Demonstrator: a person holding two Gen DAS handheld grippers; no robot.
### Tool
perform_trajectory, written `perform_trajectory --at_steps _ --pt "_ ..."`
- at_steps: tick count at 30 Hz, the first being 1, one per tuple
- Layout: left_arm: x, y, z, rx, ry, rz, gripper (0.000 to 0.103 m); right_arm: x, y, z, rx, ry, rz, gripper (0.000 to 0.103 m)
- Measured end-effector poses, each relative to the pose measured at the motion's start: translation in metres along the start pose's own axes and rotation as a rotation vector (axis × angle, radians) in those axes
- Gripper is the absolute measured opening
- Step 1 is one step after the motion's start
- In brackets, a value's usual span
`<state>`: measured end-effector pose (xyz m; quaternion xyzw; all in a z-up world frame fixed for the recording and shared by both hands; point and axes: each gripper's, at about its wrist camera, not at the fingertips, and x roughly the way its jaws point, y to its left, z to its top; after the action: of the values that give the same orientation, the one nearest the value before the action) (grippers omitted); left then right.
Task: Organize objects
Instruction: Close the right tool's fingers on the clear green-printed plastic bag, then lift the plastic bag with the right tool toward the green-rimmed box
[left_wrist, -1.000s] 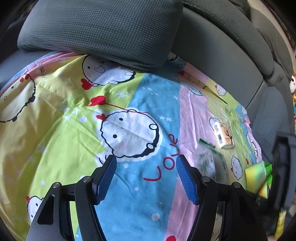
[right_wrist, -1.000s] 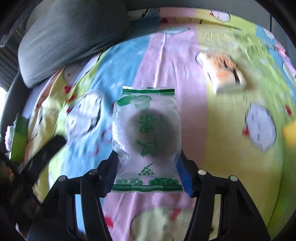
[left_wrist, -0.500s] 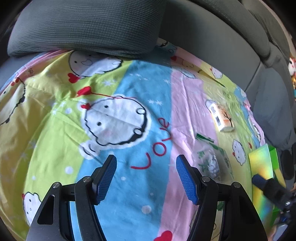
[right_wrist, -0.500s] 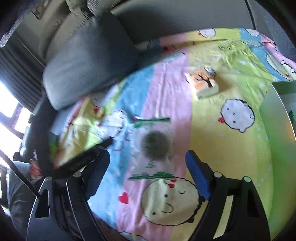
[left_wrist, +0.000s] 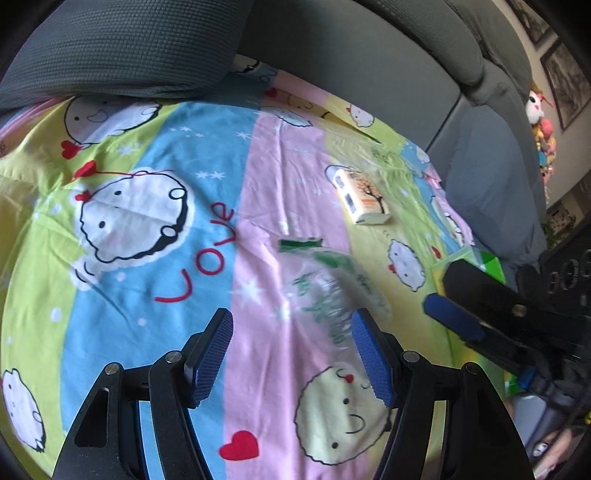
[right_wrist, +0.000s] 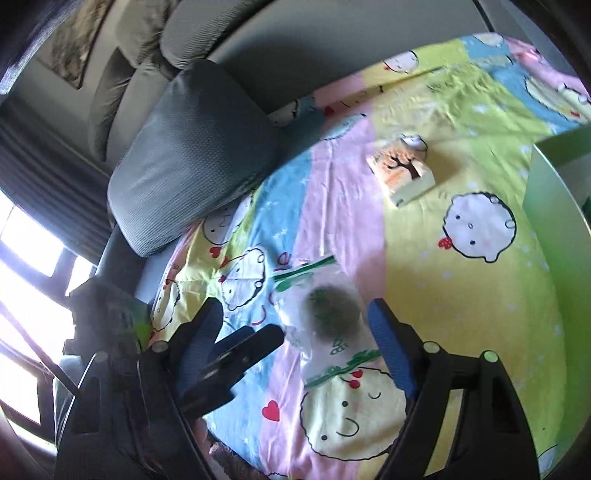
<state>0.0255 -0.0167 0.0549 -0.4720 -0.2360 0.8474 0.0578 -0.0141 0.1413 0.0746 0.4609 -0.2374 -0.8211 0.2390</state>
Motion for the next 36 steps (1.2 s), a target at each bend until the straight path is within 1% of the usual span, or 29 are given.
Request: perform_trajectory --at_steps 2,5,8,10,12,18,20,21,22,23,25,28,31,36 --pt "-0.004 -0.001 0.0 -0.004 -0.007 -0.033 0.068 0.002 -0.004 0.0 0.022 0.008 -0.001 0.078" --pt "-0.005 -0.003 -0.002 -0.011 -0.009 -0.064 0.068 0.0 -0.005 0.001 0.024 -0.008 0.004 0.075" --pt "0.005 -0.009 -0.004 -0.006 0.022 -0.068 0.068 0.003 -0.007 0.003 0.026 -0.004 0.008 0.075" --pt "0.013 -0.012 -0.006 0.001 0.044 -0.062 0.068 0.01 -0.008 0.005 0.029 0.016 0.0 0.075" --pt "0.021 -0.013 -0.007 -0.002 0.058 -0.064 0.068 0.02 -0.009 0.006 0.029 0.037 -0.026 0.074" --pt "0.03 -0.012 -0.01 -0.022 0.054 -0.063 0.068 0.044 -0.016 0.009 0.033 0.115 -0.036 0.073" --pt "0.033 -0.012 -0.011 -0.017 0.061 -0.071 0.067 0.054 -0.018 0.007 0.031 0.16 -0.042 0.073" --pt "0.035 -0.012 -0.011 -0.012 0.067 -0.072 0.062 0.059 -0.019 0.006 0.031 0.185 -0.041 0.073" --pt "0.037 -0.012 -0.011 -0.012 0.074 -0.078 0.053 0.064 -0.02 0.003 0.036 0.207 -0.037 0.073" --pt "0.038 -0.012 -0.011 -0.015 0.081 -0.088 0.052 0.067 -0.02 0.001 0.04 0.218 -0.036 0.072" --pt "0.036 -0.014 -0.012 -0.005 0.068 -0.087 0.05 0.067 -0.021 -0.001 0.042 0.218 -0.046 0.069" --pt "0.029 -0.019 -0.013 0.032 0.04 -0.072 0.049 0.062 -0.021 -0.002 0.042 0.197 -0.031 0.063" --pt "0.02 -0.024 -0.013 0.063 0.014 -0.081 0.049 0.055 -0.018 -0.004 0.043 0.174 -0.014 0.062" --pt "-0.003 -0.037 -0.015 0.126 -0.062 -0.094 0.049 0.032 -0.004 -0.005 0.014 0.094 0.008 0.062"
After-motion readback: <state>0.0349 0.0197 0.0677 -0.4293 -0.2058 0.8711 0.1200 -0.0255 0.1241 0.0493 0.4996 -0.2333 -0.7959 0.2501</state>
